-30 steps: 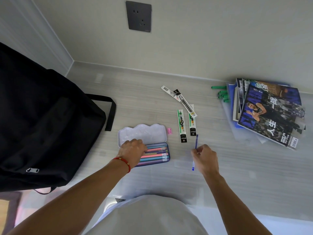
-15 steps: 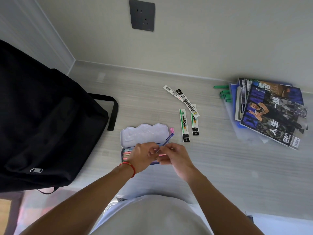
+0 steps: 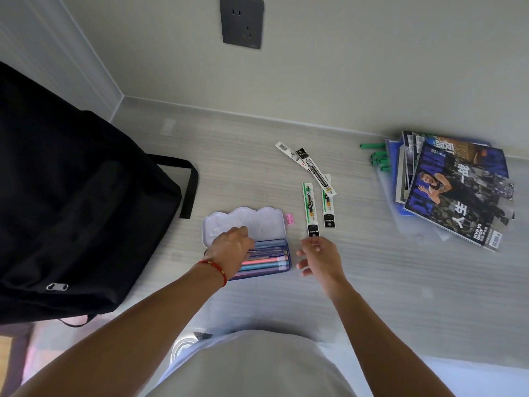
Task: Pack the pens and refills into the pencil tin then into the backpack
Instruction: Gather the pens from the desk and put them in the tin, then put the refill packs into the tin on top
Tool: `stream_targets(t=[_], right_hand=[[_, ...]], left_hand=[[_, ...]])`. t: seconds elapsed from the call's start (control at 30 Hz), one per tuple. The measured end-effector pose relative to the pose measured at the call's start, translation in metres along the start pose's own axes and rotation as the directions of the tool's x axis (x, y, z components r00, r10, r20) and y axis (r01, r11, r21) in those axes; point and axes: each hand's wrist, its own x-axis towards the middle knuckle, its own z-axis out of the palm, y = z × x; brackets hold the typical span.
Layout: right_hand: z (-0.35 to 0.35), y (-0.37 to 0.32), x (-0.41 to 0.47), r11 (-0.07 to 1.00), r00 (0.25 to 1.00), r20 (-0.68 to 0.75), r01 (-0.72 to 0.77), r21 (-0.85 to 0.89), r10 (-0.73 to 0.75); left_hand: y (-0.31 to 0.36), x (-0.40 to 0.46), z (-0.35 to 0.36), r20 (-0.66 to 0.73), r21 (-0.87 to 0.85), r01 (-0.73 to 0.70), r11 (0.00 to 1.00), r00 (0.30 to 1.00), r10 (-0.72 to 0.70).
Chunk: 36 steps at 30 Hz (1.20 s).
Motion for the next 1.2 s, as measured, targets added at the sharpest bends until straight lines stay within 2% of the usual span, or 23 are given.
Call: stream_targets(t=[0.2,0.33,0.43,0.53,0.63,0.7,0.8,0.83,0.9,0.93,0.97,1.07,1.13,1.2], right_hand=[[-0.011,-0.021,0.031,0.983,0.983,-0.147,0.082,-0.165,-0.107],[-0.013,-0.036,0.056,0.890,0.946,-0.150,0.205,-0.407,-0.286],[-0.007,-0.042,0.076,0.817,0.963,-0.111,0.146,-0.558,-0.247],[-0.004,-0.041,0.085,0.737,0.976,-0.119,0.055,-0.674,-0.182],[-0.007,-0.039,0.086,0.747,0.987,-0.079,0.050,-0.663,-0.137],[-0.012,-0.039,0.082,0.754,0.991,-0.021,0.085,-0.652,-0.130],[-0.021,-0.042,0.069,0.778,0.971,0.078,0.230,-0.585,-0.228],[-0.023,-0.046,0.063,0.784,0.956,0.120,0.290,-0.549,-0.269],[-0.026,-0.057,0.054,0.777,0.914,0.240,0.405,-0.482,-0.327],[-0.026,-0.063,0.051,0.767,0.886,0.309,0.457,-0.450,-0.347],[-0.025,-0.069,0.049,0.757,0.856,0.373,0.500,-0.420,-0.358],[-0.024,-0.082,0.061,0.730,0.805,0.454,0.563,-0.387,-0.381],[-0.029,-0.093,0.090,0.729,0.815,0.370,0.570,-0.380,-0.446],[-0.035,-0.106,0.130,0.645,0.827,0.235,0.549,-0.532,-0.511]], left_hand=[[0.004,-0.006,-0.005,-0.045,-0.047,0.028,0.998,0.999,-0.031],[0.006,-0.004,-0.017,-0.120,-0.098,0.032,0.995,0.992,-0.044],[0.009,0.000,-0.026,-0.186,-0.172,0.080,0.982,0.976,-0.113],[0.013,0.004,-0.034,-0.289,-0.230,0.155,0.961,0.932,-0.219],[0.021,0.011,-0.039,-0.214,-0.340,0.214,0.916,0.930,-0.297],[0.033,0.017,-0.044,-0.092,-0.465,0.275,0.841,0.930,-0.355],[0.051,0.035,-0.055,0.084,-0.588,0.395,0.706,0.898,-0.432],[0.056,0.041,-0.058,0.151,-0.665,0.425,0.614,0.882,-0.447],[0.070,0.050,-0.064,0.326,-0.849,0.449,0.279,0.860,-0.392],[0.076,0.054,-0.065,0.382,-0.886,0.446,0.129,0.858,-0.342],[0.081,0.058,-0.064,0.396,-0.900,0.434,0.048,0.857,-0.329],[0.087,0.071,-0.061,0.355,-0.920,0.390,-0.030,0.800,-0.484],[0.083,0.077,-0.063,0.345,-0.921,0.387,-0.049,0.749,-0.566],[0.078,0.082,-0.067,0.352,-0.918,0.388,-0.076,0.715,-0.603]])
